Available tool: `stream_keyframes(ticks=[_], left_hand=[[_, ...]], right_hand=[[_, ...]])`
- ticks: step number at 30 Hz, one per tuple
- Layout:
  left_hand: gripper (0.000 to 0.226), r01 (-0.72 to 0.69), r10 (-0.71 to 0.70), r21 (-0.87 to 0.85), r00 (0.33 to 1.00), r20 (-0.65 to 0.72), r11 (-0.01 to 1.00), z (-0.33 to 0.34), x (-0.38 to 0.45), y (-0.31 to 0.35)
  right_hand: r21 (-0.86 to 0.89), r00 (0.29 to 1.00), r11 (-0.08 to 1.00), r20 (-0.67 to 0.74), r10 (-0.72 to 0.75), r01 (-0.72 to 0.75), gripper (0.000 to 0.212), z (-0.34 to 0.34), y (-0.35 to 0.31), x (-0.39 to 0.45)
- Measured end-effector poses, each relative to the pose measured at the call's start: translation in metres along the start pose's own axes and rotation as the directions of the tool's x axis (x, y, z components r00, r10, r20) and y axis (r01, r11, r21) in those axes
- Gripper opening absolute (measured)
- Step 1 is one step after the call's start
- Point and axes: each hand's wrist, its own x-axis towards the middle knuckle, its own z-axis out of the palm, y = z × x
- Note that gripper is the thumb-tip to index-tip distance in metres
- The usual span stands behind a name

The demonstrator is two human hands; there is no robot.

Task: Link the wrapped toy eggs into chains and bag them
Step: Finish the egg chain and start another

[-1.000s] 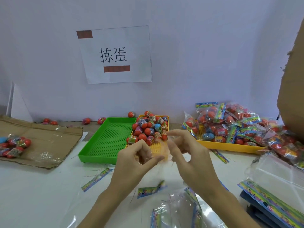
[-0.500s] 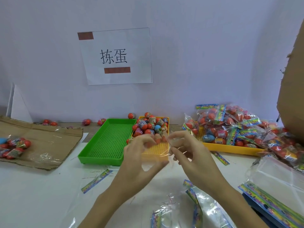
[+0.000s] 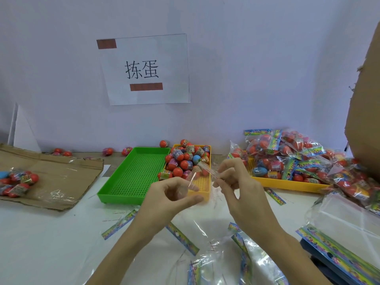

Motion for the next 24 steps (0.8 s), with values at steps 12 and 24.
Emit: stream_keyframes(ticks=[12,24], left_hand=[[0.006,-0.217,0.252,0.259,0.962,-0.109,0.941,0.007,-0.005,-0.002],[0.018,-0.410,0.502,0.458,0.859,-0.095,0.789,0.007,-0.004,-0.002]], right_hand=[[-0.174,0.986,0.978,-0.102,-0.132,0.113,0.019,0.015,-0.002,-0.007],[-0.038,1.000,0.999,0.002,-0.020,0.020,0.011,0.016,-0.002,-0.009]])
